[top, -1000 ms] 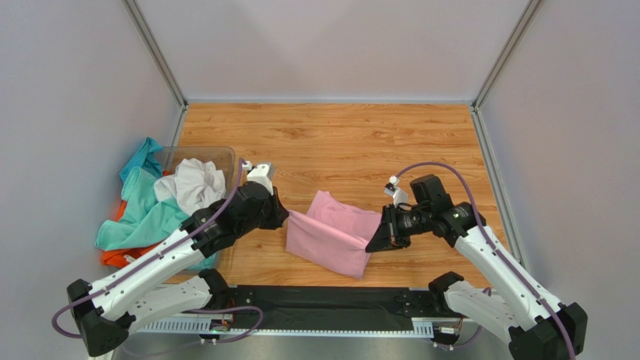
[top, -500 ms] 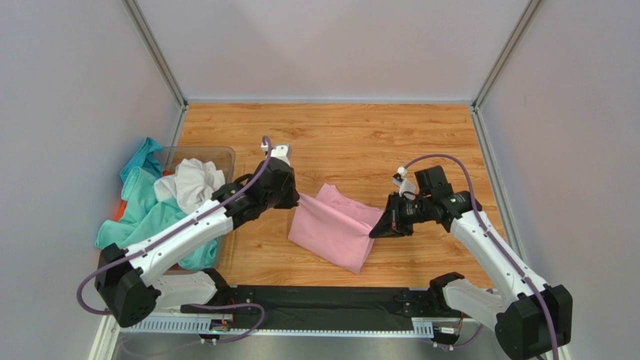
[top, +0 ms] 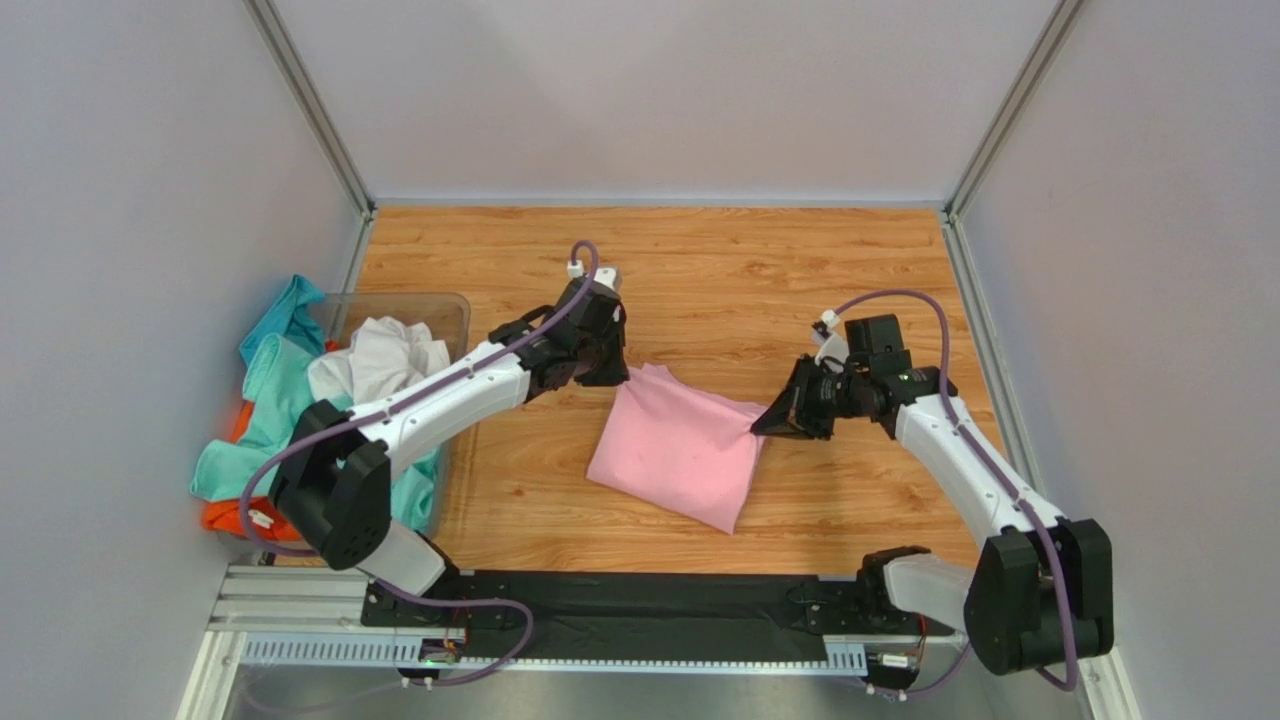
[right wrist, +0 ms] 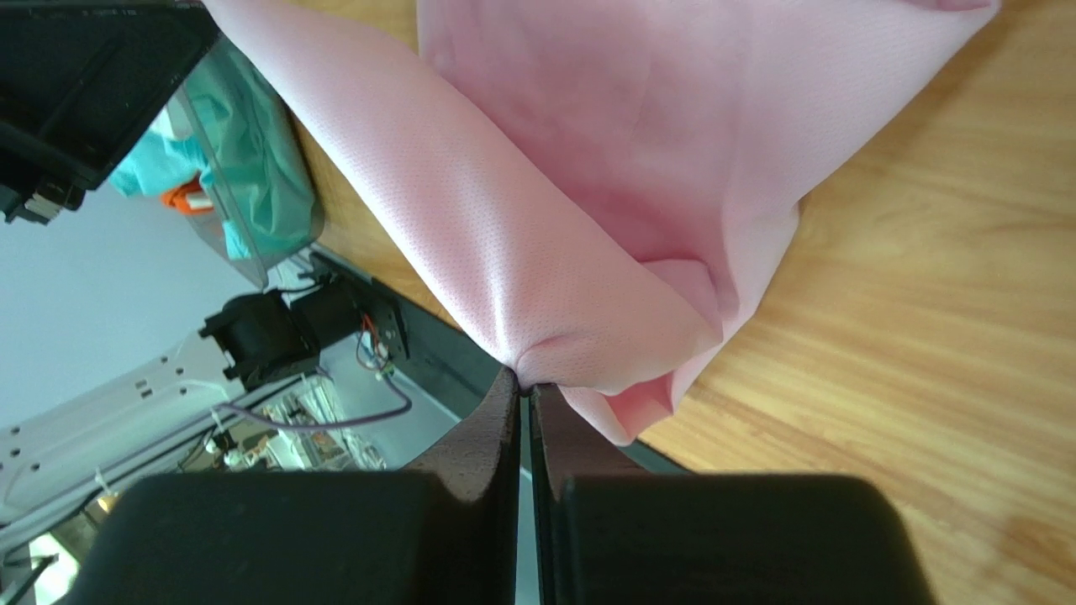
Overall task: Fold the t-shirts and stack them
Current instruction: Fold the tshirt
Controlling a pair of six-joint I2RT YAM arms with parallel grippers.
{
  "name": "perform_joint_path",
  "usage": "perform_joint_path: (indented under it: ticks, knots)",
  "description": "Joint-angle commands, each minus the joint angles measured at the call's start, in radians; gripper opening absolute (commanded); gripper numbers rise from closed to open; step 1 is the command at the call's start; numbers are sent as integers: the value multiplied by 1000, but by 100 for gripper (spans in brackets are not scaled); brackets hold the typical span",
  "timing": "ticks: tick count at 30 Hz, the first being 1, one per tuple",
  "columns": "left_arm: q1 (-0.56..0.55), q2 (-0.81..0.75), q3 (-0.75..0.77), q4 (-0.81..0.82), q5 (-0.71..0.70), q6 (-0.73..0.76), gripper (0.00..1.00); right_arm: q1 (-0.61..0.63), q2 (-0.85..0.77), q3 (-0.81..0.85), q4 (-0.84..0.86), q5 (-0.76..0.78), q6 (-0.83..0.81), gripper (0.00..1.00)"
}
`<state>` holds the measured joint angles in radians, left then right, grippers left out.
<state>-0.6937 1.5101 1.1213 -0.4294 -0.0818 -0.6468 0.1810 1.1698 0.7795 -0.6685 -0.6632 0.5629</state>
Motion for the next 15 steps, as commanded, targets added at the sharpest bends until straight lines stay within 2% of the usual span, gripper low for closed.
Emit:
perform_joint_path:
  ticks: [1, 9, 15]
  knots:
    - [16, 56, 69, 44, 45, 24, 0, -21, 56, -8, 133, 45, 17, 0]
    - [49, 205, 118, 86, 73, 29, 0, -49, 174, -3, 240, 138, 12, 0]
    - [68, 277, 158, 92, 74, 30, 0, -58, 301, 35, 303, 129, 12, 1]
